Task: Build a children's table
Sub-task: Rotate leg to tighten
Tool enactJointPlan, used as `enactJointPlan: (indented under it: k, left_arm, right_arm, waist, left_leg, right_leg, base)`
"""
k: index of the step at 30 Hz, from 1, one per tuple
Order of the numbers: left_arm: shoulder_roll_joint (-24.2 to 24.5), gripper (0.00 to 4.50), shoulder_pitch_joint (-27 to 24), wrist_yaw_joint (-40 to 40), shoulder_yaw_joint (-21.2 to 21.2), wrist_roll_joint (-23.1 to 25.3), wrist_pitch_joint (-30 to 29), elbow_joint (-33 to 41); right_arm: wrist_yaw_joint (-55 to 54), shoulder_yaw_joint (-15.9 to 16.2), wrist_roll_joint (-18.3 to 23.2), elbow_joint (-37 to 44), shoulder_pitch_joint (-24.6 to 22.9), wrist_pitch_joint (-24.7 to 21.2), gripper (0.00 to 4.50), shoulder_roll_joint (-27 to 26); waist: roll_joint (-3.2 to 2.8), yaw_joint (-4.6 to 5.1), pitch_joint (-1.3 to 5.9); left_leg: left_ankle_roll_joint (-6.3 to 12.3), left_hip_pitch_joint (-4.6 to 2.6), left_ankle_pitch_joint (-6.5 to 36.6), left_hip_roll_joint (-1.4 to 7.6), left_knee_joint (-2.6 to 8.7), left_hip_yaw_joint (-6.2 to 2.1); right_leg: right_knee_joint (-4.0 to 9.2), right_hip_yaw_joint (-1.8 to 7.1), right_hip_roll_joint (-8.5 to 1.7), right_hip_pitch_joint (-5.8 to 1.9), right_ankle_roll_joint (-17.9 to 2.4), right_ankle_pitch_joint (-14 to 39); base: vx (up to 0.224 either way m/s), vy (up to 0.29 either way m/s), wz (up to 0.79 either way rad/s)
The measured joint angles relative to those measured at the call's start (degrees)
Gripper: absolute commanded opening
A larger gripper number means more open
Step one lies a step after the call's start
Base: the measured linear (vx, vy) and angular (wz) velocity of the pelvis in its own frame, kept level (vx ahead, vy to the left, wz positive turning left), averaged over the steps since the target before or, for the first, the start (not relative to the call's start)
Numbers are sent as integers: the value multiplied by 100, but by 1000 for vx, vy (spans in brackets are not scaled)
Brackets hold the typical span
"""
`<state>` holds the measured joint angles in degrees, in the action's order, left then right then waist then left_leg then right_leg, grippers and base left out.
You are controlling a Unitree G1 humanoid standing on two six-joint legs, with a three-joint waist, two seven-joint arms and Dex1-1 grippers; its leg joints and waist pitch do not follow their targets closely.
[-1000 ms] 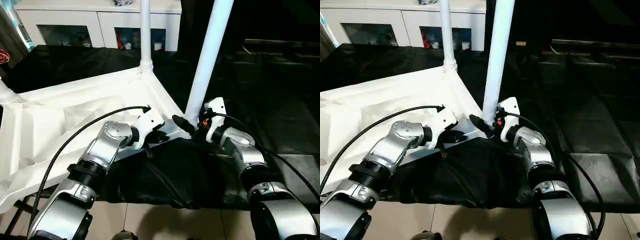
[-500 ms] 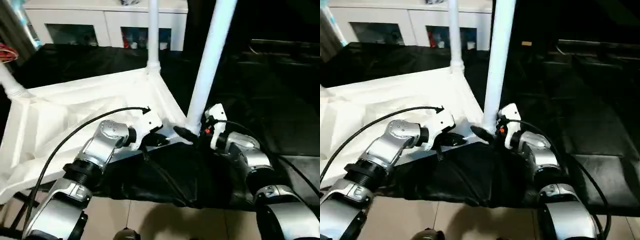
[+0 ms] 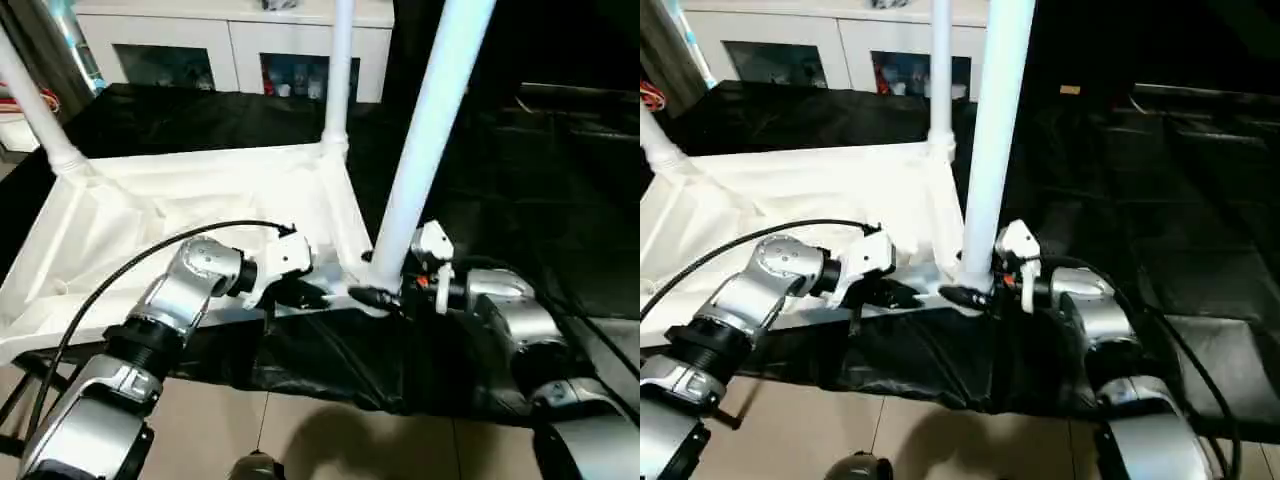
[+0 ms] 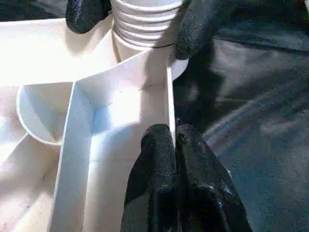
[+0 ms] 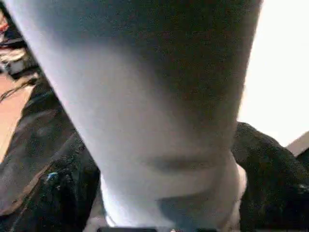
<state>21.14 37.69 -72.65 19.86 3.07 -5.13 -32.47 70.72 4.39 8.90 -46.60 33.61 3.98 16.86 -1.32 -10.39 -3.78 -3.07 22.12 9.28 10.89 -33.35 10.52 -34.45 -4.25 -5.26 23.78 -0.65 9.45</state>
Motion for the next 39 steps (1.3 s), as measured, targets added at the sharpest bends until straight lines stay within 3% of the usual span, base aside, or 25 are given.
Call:
enactJointPlan:
  k: [7, 20, 25, 29, 34, 39]
  left_arm:
    - [73, 0, 16, -228, 41, 2, 234, -116]
    - [8, 0, 54, -242, 43, 2, 394, -366]
    - [-263, 0, 137, 432, -99, 85, 251, -637]
    - [-657, 0, 240, 1286, -195, 235, -110, -783]
    - [-1290, 0, 243, 2414, -400, 290, -703, -775]
    - [-1489, 0, 184, 2681, -415, 333, -784, -696]
  right_arm:
    - [271, 84, 27, 369, -242, -79, 290, 63]
    - [66, 100, 27, 555, -460, -86, 279, -6]
    - [-1051, -146, -19, 227, -397, 55, 279, -326]
    - [-2585, -411, -138, -195, -157, 125, 279, -691]
    - [-4238, -641, -274, -673, 207, 174, 279, -1030]
    - [-4775, -795, -300, -887, 268, 475, 279, -1201]
  waist:
    - [-1, -56, 1]
    - [-13, -96, 9]
    - [-16, -65, 11]
    - [-16, 84, 11]
    - [-21, 164, 14]
    - [-36, 195, 26]
  left_leg:
    - [0, -5, 0, 4, -24, -1]
    - [-1, -17, 0, 5, -37, -2]
    - [-7, -44, -4, 4, -40, -3]
    - [-11, -87, -6, -2, -36, -4]
    - [-11, -105, -6, -10, -27, -10]
    - [-10, -99, -6, -16, 10, -10]
  right_leg:
    - [-27, 3, 0, 1, 0, 0]
    - [-49, 9, 0, -2, 1, 1]
    - [-53, 13, 0, -16, 5, 3]
    - [-47, 15, -3, -48, 13, 7]
    - [-36, 15, -4, -72, 17, 10]
    - [2, 14, -3, -75, 23, 13]
  base:
    - [0, 0, 0]
    - [0, 0, 0]
    - [0, 0, 0]
    - [0, 0, 0]
    - [0, 0, 0]
    - [0, 0, 0]
